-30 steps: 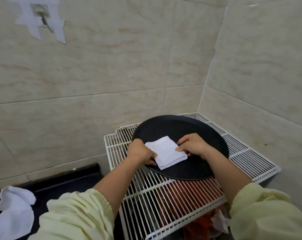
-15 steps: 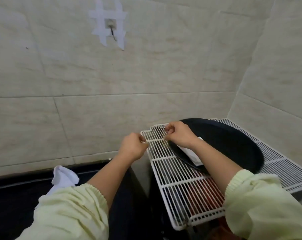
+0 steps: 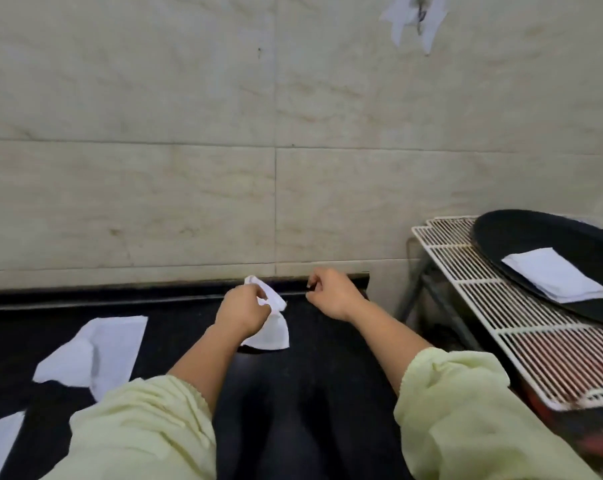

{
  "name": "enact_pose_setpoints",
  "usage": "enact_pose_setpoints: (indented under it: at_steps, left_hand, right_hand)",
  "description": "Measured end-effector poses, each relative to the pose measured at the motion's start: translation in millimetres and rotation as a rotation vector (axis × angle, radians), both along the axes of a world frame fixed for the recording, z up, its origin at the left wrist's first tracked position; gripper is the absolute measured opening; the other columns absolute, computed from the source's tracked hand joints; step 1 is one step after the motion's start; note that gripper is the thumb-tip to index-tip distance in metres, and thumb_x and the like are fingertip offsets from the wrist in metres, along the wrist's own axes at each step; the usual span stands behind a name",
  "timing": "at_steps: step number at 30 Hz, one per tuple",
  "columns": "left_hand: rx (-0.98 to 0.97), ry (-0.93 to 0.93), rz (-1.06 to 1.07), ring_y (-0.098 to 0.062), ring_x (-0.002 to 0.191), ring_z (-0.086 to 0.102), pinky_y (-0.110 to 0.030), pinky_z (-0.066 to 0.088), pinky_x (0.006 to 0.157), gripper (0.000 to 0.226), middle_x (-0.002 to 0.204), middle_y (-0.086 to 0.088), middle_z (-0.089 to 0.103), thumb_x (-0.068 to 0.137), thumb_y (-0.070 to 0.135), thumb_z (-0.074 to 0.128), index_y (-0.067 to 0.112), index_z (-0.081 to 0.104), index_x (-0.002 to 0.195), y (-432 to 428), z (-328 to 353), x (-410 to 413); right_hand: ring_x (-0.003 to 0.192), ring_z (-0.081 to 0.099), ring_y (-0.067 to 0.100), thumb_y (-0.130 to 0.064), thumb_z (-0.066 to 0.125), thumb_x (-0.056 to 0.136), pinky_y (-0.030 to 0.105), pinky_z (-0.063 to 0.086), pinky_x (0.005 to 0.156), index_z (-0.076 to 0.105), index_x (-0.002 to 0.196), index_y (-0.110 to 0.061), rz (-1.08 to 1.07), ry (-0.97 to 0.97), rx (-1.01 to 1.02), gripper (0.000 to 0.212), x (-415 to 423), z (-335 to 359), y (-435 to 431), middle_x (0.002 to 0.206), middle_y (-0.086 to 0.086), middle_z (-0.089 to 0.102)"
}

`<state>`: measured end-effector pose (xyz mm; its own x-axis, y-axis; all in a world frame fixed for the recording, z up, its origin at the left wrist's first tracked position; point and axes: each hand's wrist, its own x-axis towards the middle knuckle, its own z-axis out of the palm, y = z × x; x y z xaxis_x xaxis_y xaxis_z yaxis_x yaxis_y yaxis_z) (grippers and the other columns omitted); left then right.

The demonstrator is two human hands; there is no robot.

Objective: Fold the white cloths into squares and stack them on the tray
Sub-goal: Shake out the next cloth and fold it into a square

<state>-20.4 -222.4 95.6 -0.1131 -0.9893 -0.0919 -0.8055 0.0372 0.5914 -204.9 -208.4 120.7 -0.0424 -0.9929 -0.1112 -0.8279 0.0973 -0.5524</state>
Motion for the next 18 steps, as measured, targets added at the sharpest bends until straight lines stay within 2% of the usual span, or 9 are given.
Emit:
enact_pose_setpoints:
  at_steps: [3, 5, 9, 14, 18]
  left_hand:
    - [0.044, -0.018, 0.008, -0.025, 0.1, 0.061, -0.027, 0.041, 0.073, 0.025, 0.11, -0.008, 0.066, 0.085, 0.022, 0.056, 0.013, 0.065, 0.107, 2, -28, 36]
    - [0.07, -0.032, 0.002, -0.026, 0.103, 0.06, -0.03, 0.046, 0.079, 0.028, 0.111, -0.009, 0.066, 0.085, 0.022, 0.057, 0.014, 0.066, 0.11, 5, -47, 52]
    - [0.095, -0.06, -0.001, -0.03, 0.11, 0.055, -0.035, 0.046, 0.091, 0.03, 0.118, -0.013, 0.059, 0.087, 0.022, 0.058, 0.015, 0.063, 0.116, 11, -85, 72]
    - [0.099, -0.039, 0.037, -0.024, 0.118, 0.046, -0.035, 0.048, 0.092, 0.039, 0.126, -0.006, 0.049, 0.088, 0.024, 0.062, 0.019, 0.052, 0.126, 7, -120, 81]
    - [0.113, 0.01, 0.062, -0.022, 0.12, 0.044, -0.034, 0.047, 0.091, 0.052, 0.129, -0.004, 0.046, 0.087, 0.027, 0.065, 0.023, 0.044, 0.133, -1, -139, 78]
  right_hand:
    - [0.092, 0.06, 0.027, -0.02, 0.059, 0.086, 0.036, 0.049, 0.076, 0.06, 0.108, -0.013, 0.04, 0.05, 0.037, 0.023, 35, -28, 5, 0.098, 0.007, 0.063]
    - [0.096, 0.06, 0.026, -0.021, 0.058, 0.088, 0.033, 0.046, 0.073, 0.058, 0.113, -0.014, 0.069, 0.083, 0.08, 0.026, 53, -49, 6, 0.108, 0.008, 0.062]
    - [0.107, 0.057, 0.025, -0.023, 0.056, 0.09, 0.032, 0.045, 0.084, 0.054, 0.124, -0.015, 0.1, 0.151, 0.156, 0.035, 72, -88, 4, 0.122, 0.008, 0.055]
    - [0.113, 0.051, 0.025, -0.027, 0.055, 0.092, 0.036, 0.046, 0.091, 0.051, 0.125, -0.013, 0.116, 0.225, 0.188, 0.036, 78, -126, -1, 0.127, 0.008, 0.049]
    - [0.118, 0.044, 0.024, -0.034, 0.052, 0.094, 0.037, 0.042, 0.095, 0.047, 0.128, -0.013, 0.219, 0.379, 0.1, 0.04, 81, -151, -7, 0.129, 0.005, 0.046]
